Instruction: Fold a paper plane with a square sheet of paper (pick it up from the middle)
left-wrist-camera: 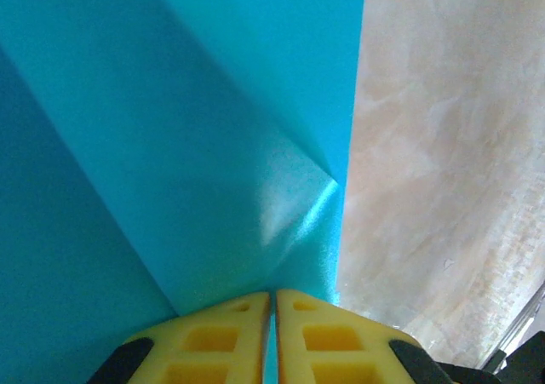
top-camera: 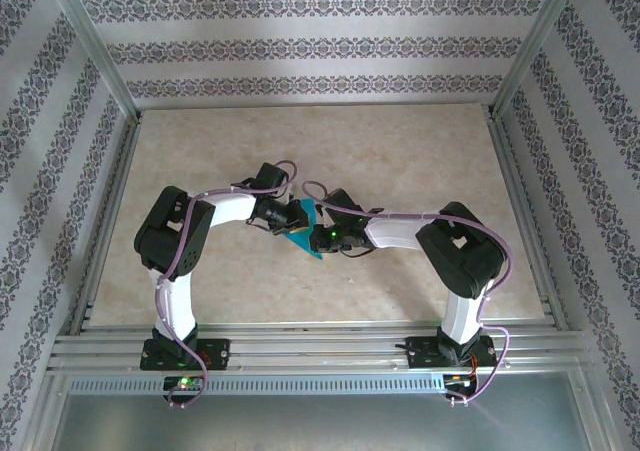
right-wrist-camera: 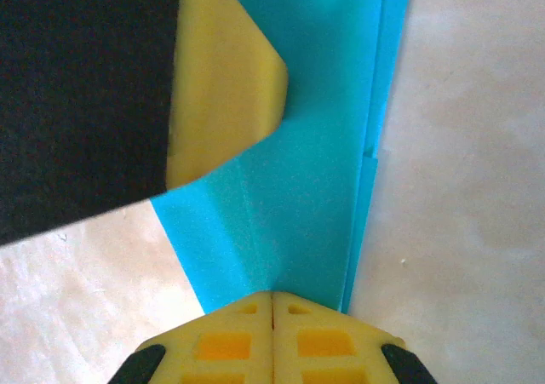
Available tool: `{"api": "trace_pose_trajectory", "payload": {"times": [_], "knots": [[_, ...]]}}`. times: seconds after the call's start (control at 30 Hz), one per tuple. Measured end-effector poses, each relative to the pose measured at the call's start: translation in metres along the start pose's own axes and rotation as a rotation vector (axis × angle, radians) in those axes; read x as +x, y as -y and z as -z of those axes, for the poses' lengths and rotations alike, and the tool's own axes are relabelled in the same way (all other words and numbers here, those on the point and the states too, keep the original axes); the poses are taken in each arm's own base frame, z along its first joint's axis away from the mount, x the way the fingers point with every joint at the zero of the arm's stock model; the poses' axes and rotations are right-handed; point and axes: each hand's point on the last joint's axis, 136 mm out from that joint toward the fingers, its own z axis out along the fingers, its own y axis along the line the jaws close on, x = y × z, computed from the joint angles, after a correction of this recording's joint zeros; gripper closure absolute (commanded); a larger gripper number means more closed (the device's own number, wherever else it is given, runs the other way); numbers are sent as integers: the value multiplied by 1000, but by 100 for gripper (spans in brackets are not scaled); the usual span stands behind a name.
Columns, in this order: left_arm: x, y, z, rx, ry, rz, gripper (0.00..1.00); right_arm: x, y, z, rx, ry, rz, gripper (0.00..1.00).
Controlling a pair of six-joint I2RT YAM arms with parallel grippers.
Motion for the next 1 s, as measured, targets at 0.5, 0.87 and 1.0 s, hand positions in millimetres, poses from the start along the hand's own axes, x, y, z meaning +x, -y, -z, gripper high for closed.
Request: {"api": "trace_pose_trajectory", "payload": {"times": [0.5, 0.87, 1.0], "knots": [[-50, -22, 16, -25, 36, 34, 86, -4, 1, -1, 8, 19, 18, 93], [-82, -38, 27, -86, 70, 36, 86, -4, 1, -1, 8, 19, 18, 92], [-96, -43, 33, -119, 93, 26, 86, -5, 1, -1, 9, 24, 19, 92]]}}
